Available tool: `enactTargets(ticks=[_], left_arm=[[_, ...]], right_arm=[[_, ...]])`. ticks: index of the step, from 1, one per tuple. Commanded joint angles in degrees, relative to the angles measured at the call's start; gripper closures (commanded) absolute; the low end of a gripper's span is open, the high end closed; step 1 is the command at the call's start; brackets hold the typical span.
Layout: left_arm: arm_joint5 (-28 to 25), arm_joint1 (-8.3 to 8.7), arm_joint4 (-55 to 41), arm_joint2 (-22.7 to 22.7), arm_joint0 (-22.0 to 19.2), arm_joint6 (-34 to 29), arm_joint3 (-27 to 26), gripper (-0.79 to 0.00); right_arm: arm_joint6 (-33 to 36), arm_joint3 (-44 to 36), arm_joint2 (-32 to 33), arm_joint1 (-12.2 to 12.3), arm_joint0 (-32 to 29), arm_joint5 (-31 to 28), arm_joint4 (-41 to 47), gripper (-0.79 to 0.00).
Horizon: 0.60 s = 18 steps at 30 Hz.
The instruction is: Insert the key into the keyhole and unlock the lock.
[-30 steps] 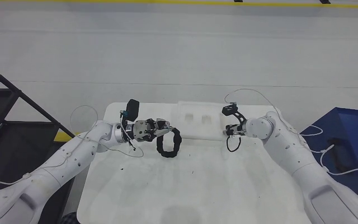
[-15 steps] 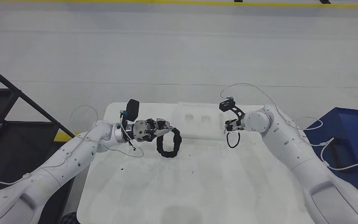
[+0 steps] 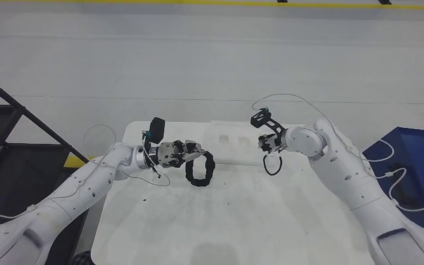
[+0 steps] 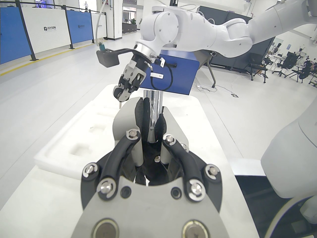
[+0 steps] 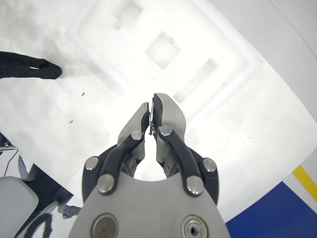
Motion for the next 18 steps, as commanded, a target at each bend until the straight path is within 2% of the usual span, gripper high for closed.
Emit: enactTargets(ticks=[1, 8, 18], left_arm=[[0.00, 0.00, 0.00, 0.00, 0.00, 0.00, 0.00, 0.000], [0.00, 0.00, 0.00, 0.00, 0.00, 0.00, 0.00, 0.000], [0.00, 0.00, 0.00, 0.00, 0.00, 0.00, 0.00, 0.000]], right_arm=[[0.21, -4.19, 2.01, 0.74, -1.97, -0.39, 0.47, 0.000], [-1.28, -16.31, 6.76, 2.43, -8.34, -0.11, 0.95, 0.000], [-4.70, -28.64, 11.73, 3.92, -15.77, -0.72, 1.48, 0.000]])
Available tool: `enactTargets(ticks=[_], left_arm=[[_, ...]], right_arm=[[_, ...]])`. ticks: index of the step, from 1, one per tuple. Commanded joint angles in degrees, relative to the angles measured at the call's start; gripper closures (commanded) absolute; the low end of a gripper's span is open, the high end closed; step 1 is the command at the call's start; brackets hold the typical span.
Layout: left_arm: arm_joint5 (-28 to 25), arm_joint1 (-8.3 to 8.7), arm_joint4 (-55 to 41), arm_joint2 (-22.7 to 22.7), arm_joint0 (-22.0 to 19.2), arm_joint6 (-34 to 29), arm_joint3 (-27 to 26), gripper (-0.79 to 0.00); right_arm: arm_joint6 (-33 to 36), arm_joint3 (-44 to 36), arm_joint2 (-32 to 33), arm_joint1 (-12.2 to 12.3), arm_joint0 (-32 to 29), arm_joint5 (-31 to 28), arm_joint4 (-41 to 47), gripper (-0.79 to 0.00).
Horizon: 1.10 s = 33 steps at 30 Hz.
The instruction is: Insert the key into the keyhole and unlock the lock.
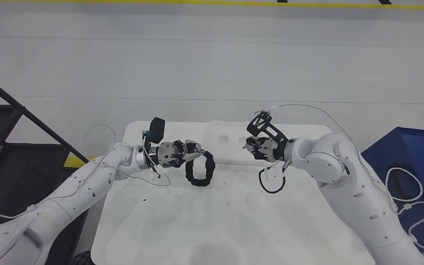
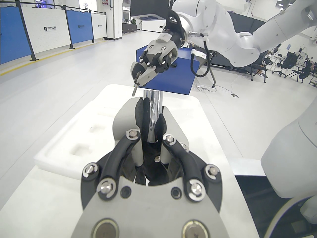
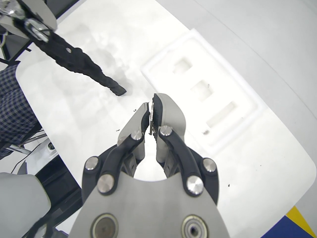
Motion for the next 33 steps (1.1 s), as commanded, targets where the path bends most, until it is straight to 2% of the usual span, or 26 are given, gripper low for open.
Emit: enactTargets(ticks=[1, 6, 8, 25, 28, 33], left_arm=[[0.00, 0.00, 0.00, 0.00, 0.00, 0.00, 0.00, 0.000], [0.00, 0.00, 0.00, 0.00, 0.00, 0.00, 0.00, 0.000], [0.00, 0.00, 0.00, 0.00, 0.00, 0.00, 0.00, 0.000], [0.00, 0.00, 0.00, 0.00, 0.00, 0.00, 0.00, 0.000], [0.65, -0.04, 0.07, -0.04, 0.28, -0.65, -0.26, 0.000], [2.75, -0.57, 1.59, -1.44, 1.50, -3.05, -2.61, 0.000]], right_arm=[[-1.12, -2.21, 0.70, 0.20, -1.31, -0.81, 0.32, 0.000], [-2.35, -5.08, 0.97, 0.46, -3.19, -3.19, 1.61, 0.000], [-3.65, -5.02, 0.87, 0.47, -3.59, -6.04, 3.97, 0.000], [-3.65, -5.02, 0.87, 0.47, -3.59, -6.04, 3.97, 0.000], [-5.45, -3.34, 1.22, 0.44, -5.32, -3.44, 6.12, 0.000], [-4.31, -4.00, 2.38, 0.52, -5.54, -0.09, 9.76, 0.000]])
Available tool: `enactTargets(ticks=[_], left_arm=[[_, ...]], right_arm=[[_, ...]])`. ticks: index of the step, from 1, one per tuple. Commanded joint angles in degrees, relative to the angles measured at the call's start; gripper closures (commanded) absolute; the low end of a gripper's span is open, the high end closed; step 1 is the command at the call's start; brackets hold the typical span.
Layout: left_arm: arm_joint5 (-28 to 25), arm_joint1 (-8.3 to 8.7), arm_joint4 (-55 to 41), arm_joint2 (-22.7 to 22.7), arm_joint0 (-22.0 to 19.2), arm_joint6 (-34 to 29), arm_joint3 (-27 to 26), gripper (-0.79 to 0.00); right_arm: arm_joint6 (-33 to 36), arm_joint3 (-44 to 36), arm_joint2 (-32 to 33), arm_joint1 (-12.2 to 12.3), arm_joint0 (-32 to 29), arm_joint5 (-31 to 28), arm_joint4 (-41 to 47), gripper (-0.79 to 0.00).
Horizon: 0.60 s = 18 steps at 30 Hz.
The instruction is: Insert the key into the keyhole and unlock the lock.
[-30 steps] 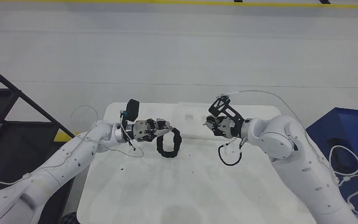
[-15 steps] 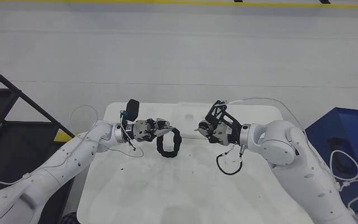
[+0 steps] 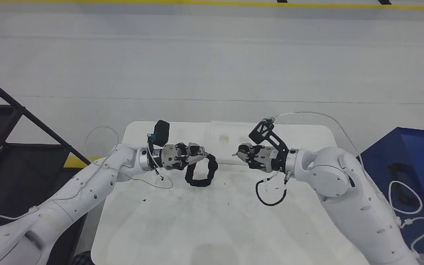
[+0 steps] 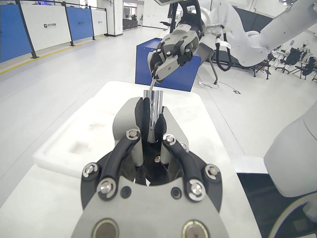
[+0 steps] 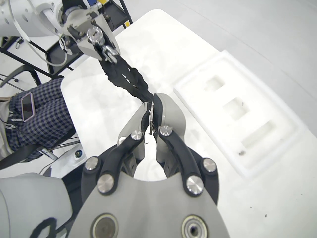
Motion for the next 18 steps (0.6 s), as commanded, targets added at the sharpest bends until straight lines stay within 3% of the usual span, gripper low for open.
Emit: enactTargets(ticks=[1, 6, 18], left_arm=[[1.16, -0.27, 2.01, -0.60, 0.36, -0.13, -0.99, 0.000], [7.38, -1.28, 10.46, -1.51, 1.65, 2.36, -3.46, 0.000], [15.33, -3.18, 20.53, -4.42, 4.37, 16.28, -3.13, 0.000]], right_arm=[[0.54, -1.29, 0.26, 0.00, 0.11, 0.99, 1.45, 0.000], [2.96, -5.82, 0.41, 0.05, 0.63, 3.58, 3.44, 0.000], [4.52, -10.10, -1.77, -0.25, 2.70, 5.41, 6.42, 0.000]])
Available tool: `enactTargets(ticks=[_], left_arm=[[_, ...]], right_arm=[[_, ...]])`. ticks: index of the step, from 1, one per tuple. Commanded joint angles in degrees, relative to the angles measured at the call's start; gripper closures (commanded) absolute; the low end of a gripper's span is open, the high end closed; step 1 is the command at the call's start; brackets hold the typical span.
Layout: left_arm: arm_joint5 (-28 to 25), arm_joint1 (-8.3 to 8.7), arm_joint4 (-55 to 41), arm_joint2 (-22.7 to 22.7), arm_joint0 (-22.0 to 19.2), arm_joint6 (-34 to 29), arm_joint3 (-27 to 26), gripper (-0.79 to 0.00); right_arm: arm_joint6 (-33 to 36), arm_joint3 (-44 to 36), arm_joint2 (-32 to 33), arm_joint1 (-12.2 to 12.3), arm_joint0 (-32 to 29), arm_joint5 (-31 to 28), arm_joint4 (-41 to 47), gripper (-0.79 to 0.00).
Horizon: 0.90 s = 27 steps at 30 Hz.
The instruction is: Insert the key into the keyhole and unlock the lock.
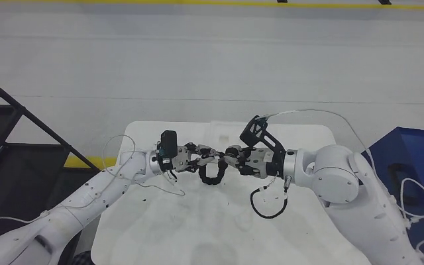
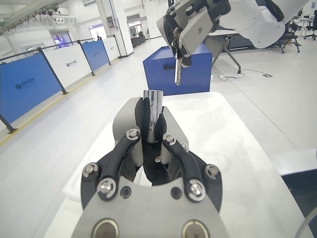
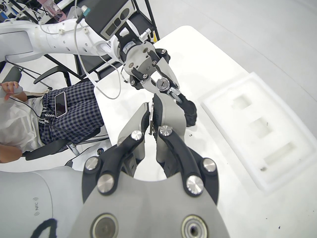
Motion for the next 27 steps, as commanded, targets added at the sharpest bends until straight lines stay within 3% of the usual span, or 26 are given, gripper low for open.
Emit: enactTargets(ticks=[1, 11, 21, 27], left_arm=[[0.65, -0.13, 1.25, -0.56, 0.42, 1.64, -0.01, 0.000], [3.32, -0.61, 6.50, -2.97, 2.55, 4.20, -0.98, 0.000], [9.48, -1.15, 10.53, -5.41, 4.80, 2.09, -2.14, 0.000], [9.48, -1.15, 10.53, -5.41, 4.80, 2.09, -2.14, 0.000]], right_arm=[[-0.36, 0.09, -0.32, -0.07, 0.27, 0.29, -0.04, 0.000], [-1.06, -1.65, -1.19, -0.21, 1.21, 1.77, -1.37, 0.000], [-2.36, -1.94, -1.39, -0.30, 1.01, 4.30, -1.55, 0.000], [-2.36, -1.94, -1.39, -0.30, 1.01, 4.30, -1.55, 0.000]])
